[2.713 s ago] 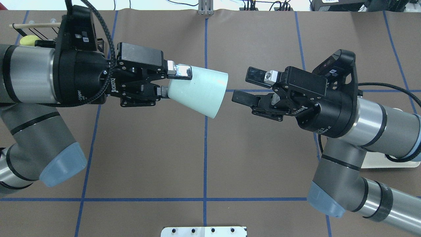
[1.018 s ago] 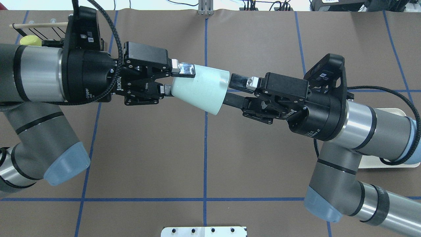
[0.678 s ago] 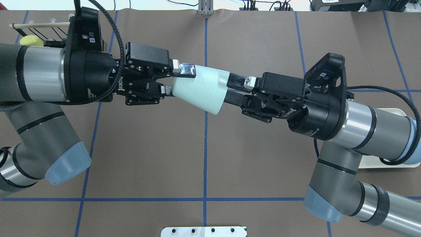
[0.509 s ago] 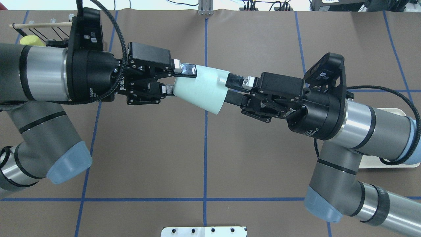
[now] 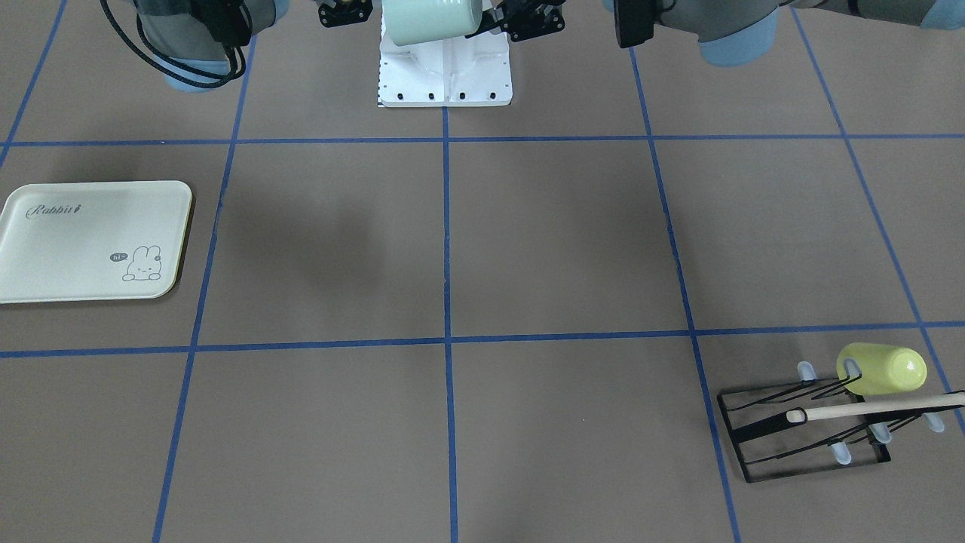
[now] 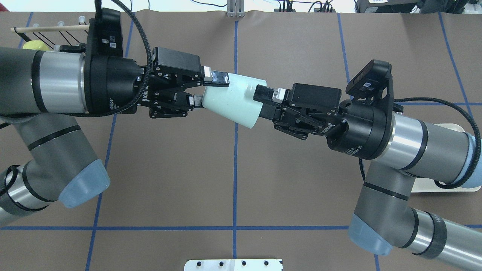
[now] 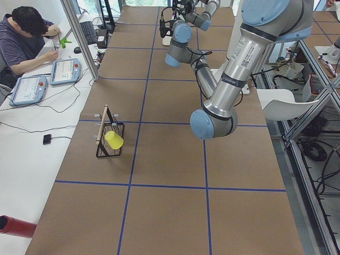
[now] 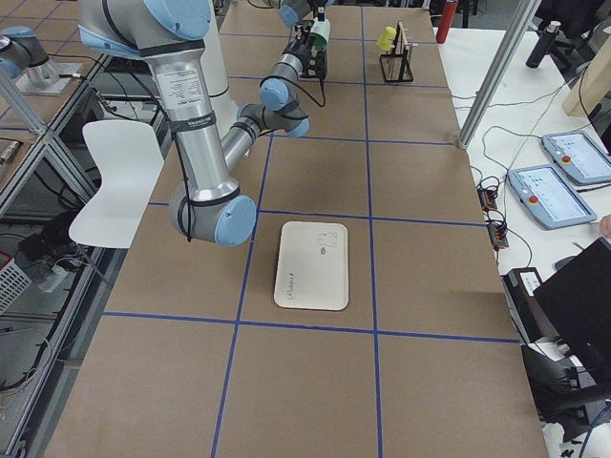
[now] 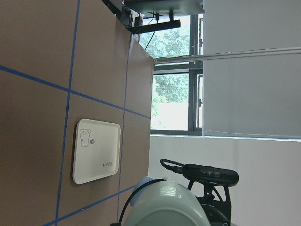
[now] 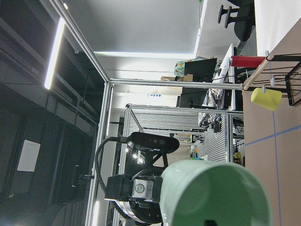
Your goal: Left arm grabs green cup and hands to right arm on tray
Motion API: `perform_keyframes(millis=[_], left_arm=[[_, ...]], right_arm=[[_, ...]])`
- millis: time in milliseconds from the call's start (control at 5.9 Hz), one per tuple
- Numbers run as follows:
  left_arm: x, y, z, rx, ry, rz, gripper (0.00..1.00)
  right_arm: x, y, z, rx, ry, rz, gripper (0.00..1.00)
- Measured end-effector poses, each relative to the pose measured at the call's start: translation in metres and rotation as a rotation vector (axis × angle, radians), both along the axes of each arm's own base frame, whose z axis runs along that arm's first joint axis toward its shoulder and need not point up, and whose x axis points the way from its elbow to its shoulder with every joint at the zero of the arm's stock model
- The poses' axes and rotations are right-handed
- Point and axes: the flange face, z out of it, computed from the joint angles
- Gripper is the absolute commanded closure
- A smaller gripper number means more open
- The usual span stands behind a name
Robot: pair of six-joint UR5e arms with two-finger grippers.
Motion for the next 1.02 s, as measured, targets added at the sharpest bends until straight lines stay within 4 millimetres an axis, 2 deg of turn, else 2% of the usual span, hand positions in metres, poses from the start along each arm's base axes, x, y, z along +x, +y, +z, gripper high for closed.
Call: perform_keyframes(millis=[170,509,678,848,1018], left_arm=[[0.0007,-0.0001,0.0001,0.0,-0.001,0.001,1.0],[0.0009,-0.0005,0.0008,0.0,-0.003,0.0,1.0],[0.0004,-0.0001,0.0006,0.001,-0.002,0.0,0.7],[-0.0002,0.0003,0.0003,0.004,-0.001,0.001,0.01],[-0.0009,0.0009,-0.0004,0.014,-0.002,0.0,0.0]], right_arm=[[-0.0012,-0.0011,-0.0032,-0.003,0.005,0.001,0.56],[-0.0031,-0.0024,-0.0081,-0.006,0.009,0.002,1.0],[-0.0032,-0.0028,-0.0082,-0.007,0.01,0.003,1.0],[-0.0031,-0.0033,-0.0083,-0.007,0.01,0.004,1.0],[-0.0026,-0.0047,-0.0085,-0.01,0.014,0.008,1.0]])
